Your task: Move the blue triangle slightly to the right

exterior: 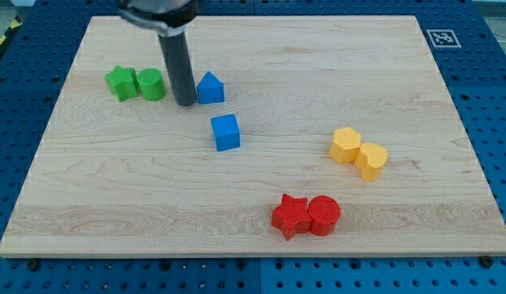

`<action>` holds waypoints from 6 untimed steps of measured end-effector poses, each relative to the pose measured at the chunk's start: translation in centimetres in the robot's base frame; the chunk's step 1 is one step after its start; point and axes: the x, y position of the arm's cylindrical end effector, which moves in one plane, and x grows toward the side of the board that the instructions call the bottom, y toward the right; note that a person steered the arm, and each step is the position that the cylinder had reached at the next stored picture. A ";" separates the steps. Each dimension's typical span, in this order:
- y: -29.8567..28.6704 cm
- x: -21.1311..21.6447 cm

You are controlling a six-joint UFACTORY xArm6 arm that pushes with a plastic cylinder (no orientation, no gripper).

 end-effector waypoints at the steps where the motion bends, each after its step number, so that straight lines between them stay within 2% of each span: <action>1: 4.1 -2.2; 2: 8.0 -2.2; 3: 5.9 -2.2; 4: 2.1 -0.1; 5: 3.8 0.9; 6: 8.0 0.9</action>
